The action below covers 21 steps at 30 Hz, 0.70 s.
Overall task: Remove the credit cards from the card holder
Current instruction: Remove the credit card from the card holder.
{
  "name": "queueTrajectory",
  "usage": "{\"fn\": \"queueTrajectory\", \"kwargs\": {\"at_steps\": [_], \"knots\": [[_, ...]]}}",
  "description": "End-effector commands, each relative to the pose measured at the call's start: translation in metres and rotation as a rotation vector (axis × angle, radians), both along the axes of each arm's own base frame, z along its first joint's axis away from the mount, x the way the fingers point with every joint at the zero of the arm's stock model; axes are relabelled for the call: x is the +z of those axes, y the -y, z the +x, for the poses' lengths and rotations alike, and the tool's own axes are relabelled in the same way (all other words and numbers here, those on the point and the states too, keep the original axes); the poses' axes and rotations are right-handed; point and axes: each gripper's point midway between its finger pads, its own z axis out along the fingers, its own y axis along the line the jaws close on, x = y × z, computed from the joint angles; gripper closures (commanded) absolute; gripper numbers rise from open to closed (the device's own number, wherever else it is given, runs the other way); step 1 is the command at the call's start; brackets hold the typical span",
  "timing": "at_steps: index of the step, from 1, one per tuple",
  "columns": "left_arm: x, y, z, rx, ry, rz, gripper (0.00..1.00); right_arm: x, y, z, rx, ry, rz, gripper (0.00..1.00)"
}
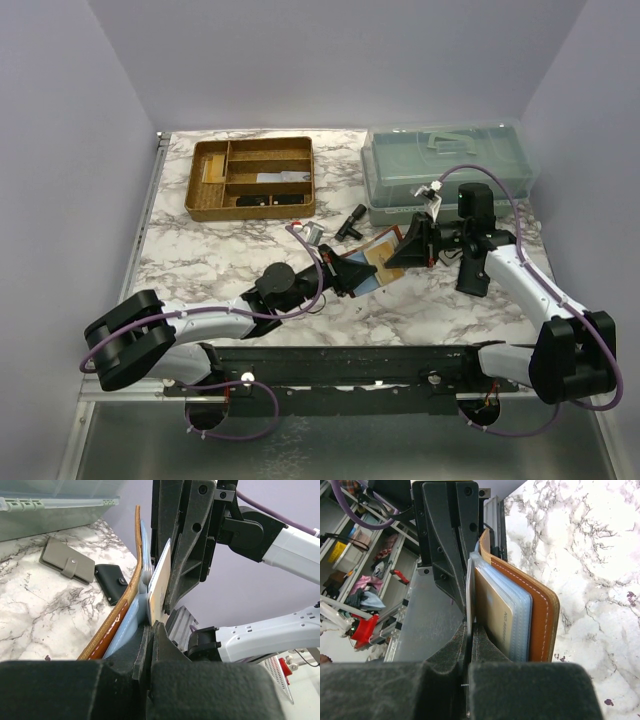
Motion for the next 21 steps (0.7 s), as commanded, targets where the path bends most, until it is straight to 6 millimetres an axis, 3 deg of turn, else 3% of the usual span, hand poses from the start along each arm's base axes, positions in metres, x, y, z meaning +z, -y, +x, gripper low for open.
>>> {"fn": "queueTrajectory", "kwargs": {"at_steps": [1, 21], "knots": [[0.0113, -0.0102, 0.0075, 0.052, 0.032, -0.035, 1.0, 0.005, 0.0017, -0.0131, 0.062, -0.048, 0.042, 1.0], [0.0054, -0.0199, 0.0066, 0.058, 0.004, -0.042, 1.0, 0.0067, 0.0059, -0.0118, 0.058, -0.051, 0.053, 1.0]]}}
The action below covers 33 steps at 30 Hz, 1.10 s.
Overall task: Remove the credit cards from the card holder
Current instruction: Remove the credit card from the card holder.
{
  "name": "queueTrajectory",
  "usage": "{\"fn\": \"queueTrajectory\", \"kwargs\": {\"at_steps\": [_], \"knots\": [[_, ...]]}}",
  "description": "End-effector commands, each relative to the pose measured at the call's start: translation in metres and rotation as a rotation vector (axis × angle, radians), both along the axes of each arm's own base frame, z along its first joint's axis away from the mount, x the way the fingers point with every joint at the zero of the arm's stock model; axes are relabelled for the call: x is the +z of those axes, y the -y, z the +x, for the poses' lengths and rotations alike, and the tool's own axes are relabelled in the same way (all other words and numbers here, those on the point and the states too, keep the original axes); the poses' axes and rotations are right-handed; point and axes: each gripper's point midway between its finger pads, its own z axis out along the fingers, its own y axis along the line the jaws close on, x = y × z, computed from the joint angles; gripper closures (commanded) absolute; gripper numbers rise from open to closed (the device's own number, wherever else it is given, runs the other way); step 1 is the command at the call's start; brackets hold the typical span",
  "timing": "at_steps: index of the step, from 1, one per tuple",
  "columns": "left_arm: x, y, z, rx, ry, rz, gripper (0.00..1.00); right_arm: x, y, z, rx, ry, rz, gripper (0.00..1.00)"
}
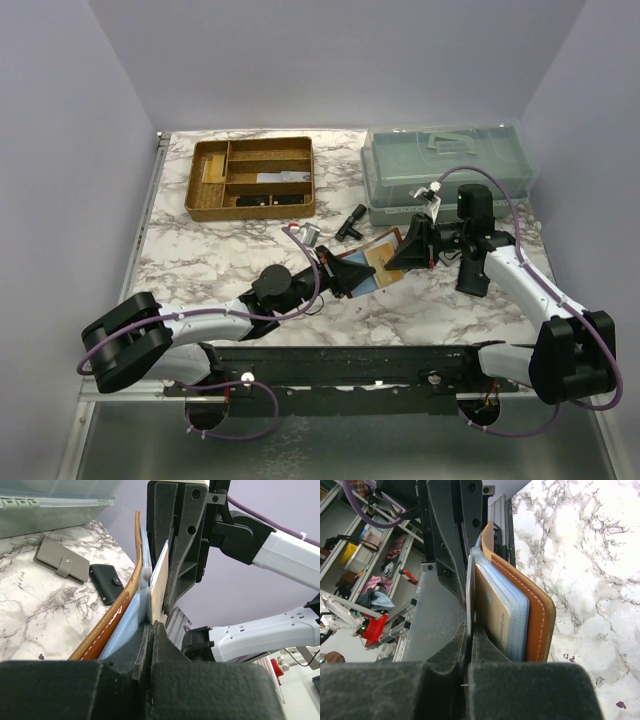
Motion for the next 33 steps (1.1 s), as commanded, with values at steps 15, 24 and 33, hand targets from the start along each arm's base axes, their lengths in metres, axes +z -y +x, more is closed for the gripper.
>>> {"fn": "queueTrajectory", "kwargs": {"at_steps": [15, 24, 33], "knots": [[0.012, -0.012, 0.002, 0.009, 0.032, -0.051, 1.0, 0.006, 0.006, -0.009, 0.051, -0.03, 0.05, 0.99], [0.017, 0.006, 0.003, -0.044, 0.016, -0.073, 0.72, 0.003, 0.007, -0.008, 0.053, -0.052, 0.049, 1.0], [0.007, 0.011, 0.009, -0.03, -0.022, -0.066, 0.64, 0.003, 0.007, -0.009, 0.063, -0.058, 0.054, 1.0]]}}
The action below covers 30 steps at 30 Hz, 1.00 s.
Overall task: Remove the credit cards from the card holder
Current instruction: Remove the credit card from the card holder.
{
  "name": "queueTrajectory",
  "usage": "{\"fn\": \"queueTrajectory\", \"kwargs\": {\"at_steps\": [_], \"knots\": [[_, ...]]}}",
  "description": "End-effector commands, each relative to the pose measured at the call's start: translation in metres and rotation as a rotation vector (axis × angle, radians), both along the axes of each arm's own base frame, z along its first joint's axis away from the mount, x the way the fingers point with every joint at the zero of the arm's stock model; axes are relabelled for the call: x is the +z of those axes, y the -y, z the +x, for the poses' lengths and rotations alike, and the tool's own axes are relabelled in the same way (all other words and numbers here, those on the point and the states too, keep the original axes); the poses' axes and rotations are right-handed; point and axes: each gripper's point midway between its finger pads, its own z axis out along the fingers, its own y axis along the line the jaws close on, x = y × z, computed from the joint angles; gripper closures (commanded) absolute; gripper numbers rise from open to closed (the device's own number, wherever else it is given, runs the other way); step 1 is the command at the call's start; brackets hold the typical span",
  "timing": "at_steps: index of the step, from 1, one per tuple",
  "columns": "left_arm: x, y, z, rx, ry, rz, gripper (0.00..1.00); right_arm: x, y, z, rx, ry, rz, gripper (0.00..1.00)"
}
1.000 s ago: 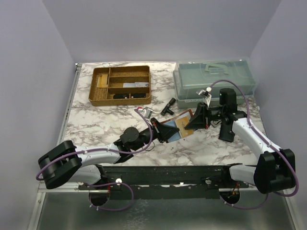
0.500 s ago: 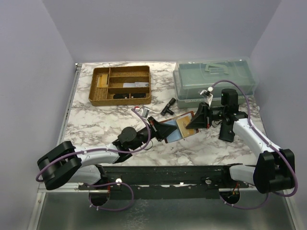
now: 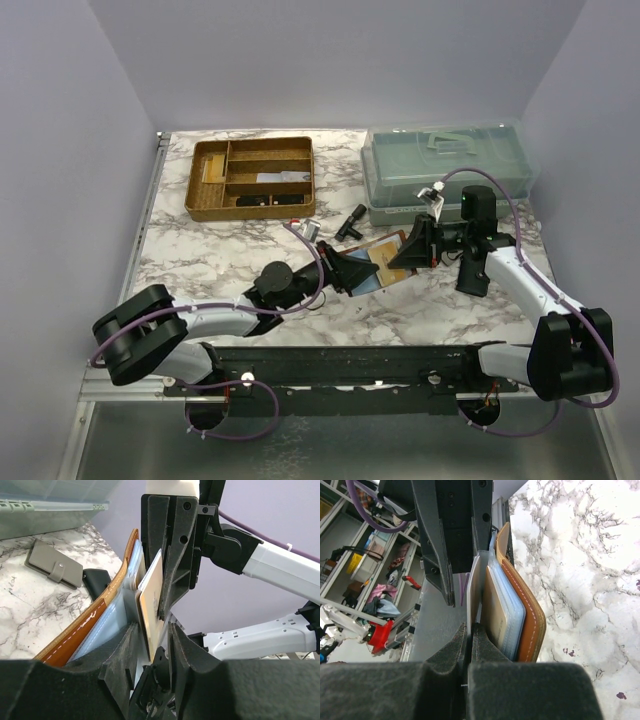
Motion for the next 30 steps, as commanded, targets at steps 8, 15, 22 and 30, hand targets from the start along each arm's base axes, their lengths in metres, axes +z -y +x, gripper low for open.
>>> {"fn": "queueTrajectory", "kwargs": {"at_steps": [8, 15, 22, 30], "knots": [[0.006, 0.021, 0.008, -0.036, -0.035, -0.028, 0.66, 0.006, 0.002, -0.012, 0.076, -0.02, 0.049, 1.0], [0.01, 0.029, 0.003, -0.082, -0.018, -0.031, 1.0, 0.004, 0.002, -0.01, 0.065, -0.028, 0.041, 0.98], [0.005, 0.008, 0.003, -0.026, -0.01, -0.028, 1.0, 0.005, 0.002, -0.01, 0.073, -0.037, 0.047, 0.53], [0.007, -0.002, 0.002, -0.015, -0.006, -0.041, 1.0, 0.005, 0.003, -0.007, 0.061, -0.032, 0.043, 0.56]]}}
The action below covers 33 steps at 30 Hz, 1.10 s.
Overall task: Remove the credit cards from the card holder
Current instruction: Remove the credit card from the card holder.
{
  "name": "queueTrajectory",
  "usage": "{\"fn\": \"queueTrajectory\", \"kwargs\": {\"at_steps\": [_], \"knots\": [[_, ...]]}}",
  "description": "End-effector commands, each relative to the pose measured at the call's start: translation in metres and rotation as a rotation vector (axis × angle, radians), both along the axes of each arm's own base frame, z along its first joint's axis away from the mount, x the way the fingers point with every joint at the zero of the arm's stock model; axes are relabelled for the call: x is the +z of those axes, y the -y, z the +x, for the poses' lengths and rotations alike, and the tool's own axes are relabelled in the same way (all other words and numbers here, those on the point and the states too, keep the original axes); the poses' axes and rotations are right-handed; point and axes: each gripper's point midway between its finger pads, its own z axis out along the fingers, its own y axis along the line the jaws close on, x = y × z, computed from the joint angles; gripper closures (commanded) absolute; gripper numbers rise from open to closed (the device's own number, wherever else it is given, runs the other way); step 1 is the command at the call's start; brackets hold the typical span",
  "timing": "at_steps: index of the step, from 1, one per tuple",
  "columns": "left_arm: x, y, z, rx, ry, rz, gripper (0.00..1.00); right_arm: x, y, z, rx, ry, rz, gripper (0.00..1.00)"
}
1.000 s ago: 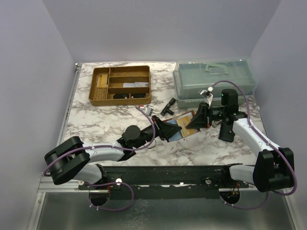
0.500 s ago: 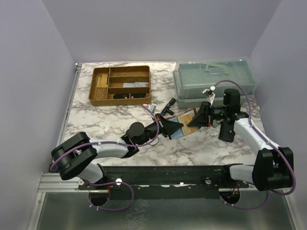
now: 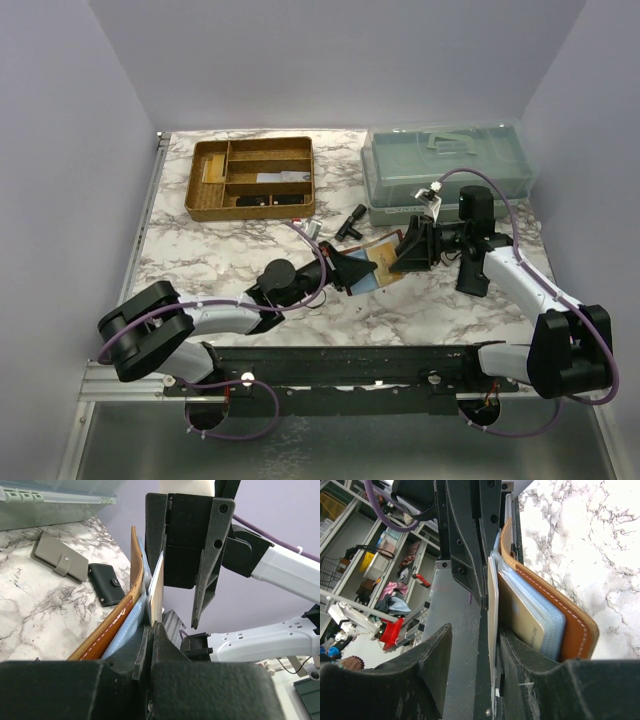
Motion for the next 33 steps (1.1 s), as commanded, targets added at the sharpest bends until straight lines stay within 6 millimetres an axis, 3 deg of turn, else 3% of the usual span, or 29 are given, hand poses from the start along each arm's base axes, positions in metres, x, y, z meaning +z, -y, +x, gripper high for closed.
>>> {"fn": "queueTrajectory", "kwargs": {"at_steps": [1, 6, 14, 20, 28, 33], "knots": [[0.018, -0.009, -0.005, -0.005, 0.043, -0.051, 1.0, 0.005, 0.003, -0.005, 0.039, -0.006, 0.033, 0.57], [0.019, -0.019, -0.008, -0.001, 0.05, -0.058, 1.0, 0.012, 0.008, 0.0, 0.011, 0.034, 0.041, 0.56], [0.019, -0.034, -0.013, -0.006, 0.067, -0.019, 1.0, 0.019, 0.024, 0.011, -0.095, 0.164, 0.028, 0.43], [0.023, -0.034, -0.019, -0.037, 0.085, -0.012, 1.0, 0.005, 0.025, 0.022, -0.152, 0.149, -0.034, 0.18], [0.031, -0.017, -0.021, -0.109, 0.092, -0.019, 1.0, 0.0, 0.023, 0.014, -0.099, 0.074, 0.011, 0.13], [0.037, -0.008, -0.021, -0.141, 0.103, -0.028, 1.0, 0.001, 0.019, 0.009, -0.069, 0.029, 0.02, 0.16]]}}
